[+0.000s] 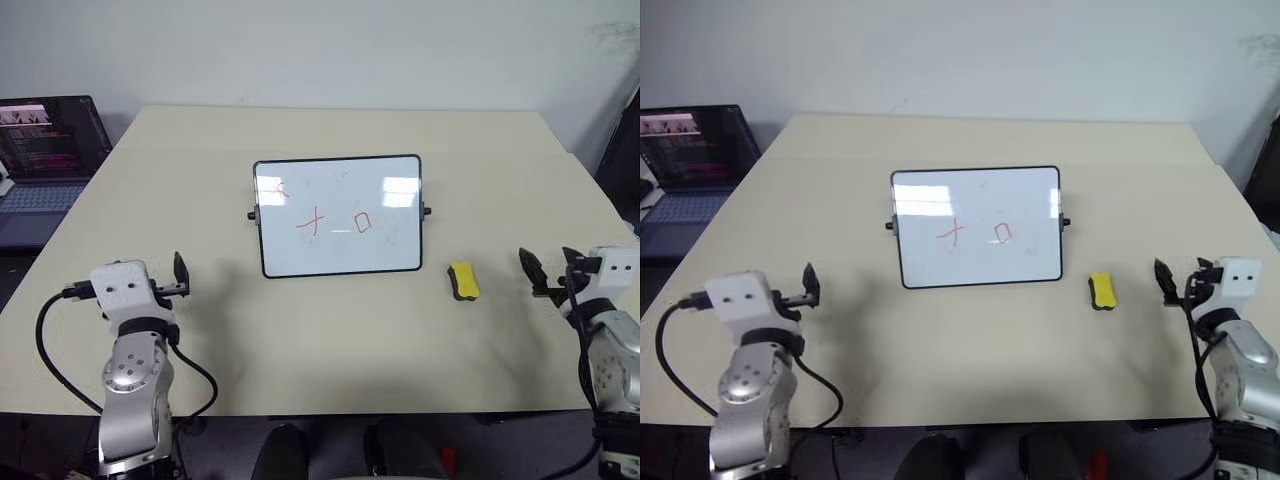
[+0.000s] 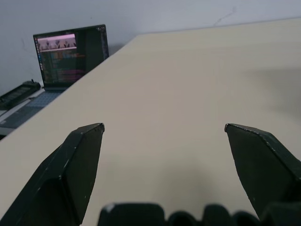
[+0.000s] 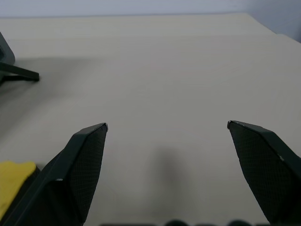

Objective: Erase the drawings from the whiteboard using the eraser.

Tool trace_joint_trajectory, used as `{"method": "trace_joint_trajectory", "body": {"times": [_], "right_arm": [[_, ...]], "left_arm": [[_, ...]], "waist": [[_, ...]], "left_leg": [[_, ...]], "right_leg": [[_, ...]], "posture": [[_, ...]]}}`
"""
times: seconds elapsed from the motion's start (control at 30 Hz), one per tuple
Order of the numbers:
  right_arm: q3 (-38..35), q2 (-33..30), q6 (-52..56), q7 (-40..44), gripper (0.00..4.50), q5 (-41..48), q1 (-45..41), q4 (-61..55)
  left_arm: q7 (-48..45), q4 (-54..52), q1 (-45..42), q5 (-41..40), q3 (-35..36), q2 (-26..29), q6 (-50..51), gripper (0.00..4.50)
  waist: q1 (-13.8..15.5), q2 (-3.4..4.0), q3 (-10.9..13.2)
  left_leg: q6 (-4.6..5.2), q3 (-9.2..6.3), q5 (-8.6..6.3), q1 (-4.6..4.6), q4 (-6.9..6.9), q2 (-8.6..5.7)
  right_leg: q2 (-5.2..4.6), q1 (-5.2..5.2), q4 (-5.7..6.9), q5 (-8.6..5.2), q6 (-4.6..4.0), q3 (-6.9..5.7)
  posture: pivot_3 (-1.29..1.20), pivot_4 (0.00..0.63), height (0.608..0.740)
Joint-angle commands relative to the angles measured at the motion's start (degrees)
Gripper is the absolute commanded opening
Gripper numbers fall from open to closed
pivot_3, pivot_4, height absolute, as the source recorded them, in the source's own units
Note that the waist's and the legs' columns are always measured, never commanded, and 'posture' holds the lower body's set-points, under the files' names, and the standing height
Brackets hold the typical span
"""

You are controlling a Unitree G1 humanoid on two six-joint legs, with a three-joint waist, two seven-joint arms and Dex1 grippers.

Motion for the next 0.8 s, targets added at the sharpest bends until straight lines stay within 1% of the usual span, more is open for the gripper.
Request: {"method": "trace_joint_trajectory", "body": {"times": [0.03,0.13,0.3,0.43,0.53,0.6,0.67,0.73,0.8], "right_arm": [[-2.81,-2.02,-0.08,0.03,4.46,0.15,-0.09,-1.23],[-3.14,-2.35,0.97,-0.39,4.46,0.26,-0.16,-1.54],[-4.95,-3.82,3.69,0.80,4.46,2.46,-0.26,-5.67],[-4.44,-2.47,8.66,0.25,4.46,6.35,-0.27,-11.55],[-3.31,-2.00,12.78,0.95,4.46,9.25,0.50,-15.66],[-3.18,-1.20,16.60,-1.17,4.46,11.16,1.53,-20.12],[-3.49,-1.25,21.31,-3.65,4.46,13.33,3.17,-25.62],[-4.36,-1.57,26.10,-5.90,4.46,15.94,5.57,-30.74],[-4.14,-1.42,28.90,-8.18,4.46,16.76,7.90,-35.93]], "left_arm": [[1.07,-0.35,-0.02,1.53,-0.51,-0.74,-2.54,4.50],[2.13,-0.73,-0.20,1.76,-0.35,-1.75,-1.08,4.50],[-0.57,-0.88,-1.47,0.76,-0.46,-0.17,-1.01,4.50],[-4.27,-2.16,-4.53,-2.79,2.29,3.46,-0.44,4.50],[-12.21,-3.24,-7.61,-8.05,2.33,9.01,1.09,4.50],[-19.71,-3.40,-10.06,-14.20,1.90,12.83,3.30,4.50],[-26.68,-2.26,-13.30,-18.40,-0.27,16.92,6.30,4.50],[-34.24,-0.81,-17.18,-22.81,-3.47,20.23,9.75,4.50],[-41.53,0.96,-19.84,-26.14,-6.16,23.05,11.97,4.50]], "waist": [[0.00,0.00,0.00],[-0.05,-0.01,0.00],[-0.06,0.02,0.01],[-0.05,0.00,0.02],[-0.06,0.01,0.02],[-0.03,0.03,0.03],[0.10,0.03,0.04],[0.32,0.03,0.04],[0.44,0.03,0.04]], "left_leg": [[0.00,0.01,0.00,0.00,0.00,0.00],[0.00,0.01,0.00,-0.01,0.00,0.01],[0.00,0.03,0.00,-0.02,-0.01,0.03],[0.00,0.03,0.00,-0.02,0.00,0.03],[0.00,0.02,0.00,-0.01,0.00,0.04],[-0.01,0.02,0.00,0.02,0.00,0.05],[-0.01,0.02,0.00,-0.01,0.00,0.05],[-0.02,0.01,0.01,-0.09,0.00,0.03],[-0.02,0.01,0.00,-0.13,0.00,-0.03]], "right_leg": [[0.00,0.00,0.00,0.00,0.00,0.01],[0.02,0.02,0.01,0.00,0.00,0.03],[0.08,0.02,0.02,-0.01,0.00,0.01],[0.08,0.02,0.02,-0.01,0.00,0.00],[0.12,0.02,0.02,-0.01,0.00,-0.03],[0.12,0.01,0.03,-0.02,-0.01,-0.07],[0.10,-0.01,0.01,-0.02,-0.01,-0.05],[0.10,-0.08,-0.01,-0.02,0.00,-0.07],[0.10,-0.09,-0.02,-0.05,0.05,-0.11]], "posture": [[0.00,0.150,0.740],[0.00,0.150,0.740],[0.00,0.150,0.740],[0.00,0.150,0.740],[0.00,0.150,0.740],[0.00,0.150,0.740],[0.00,0.150,0.740],[0.00,0.150,0.740],[0.00,0.150,0.740]]}}
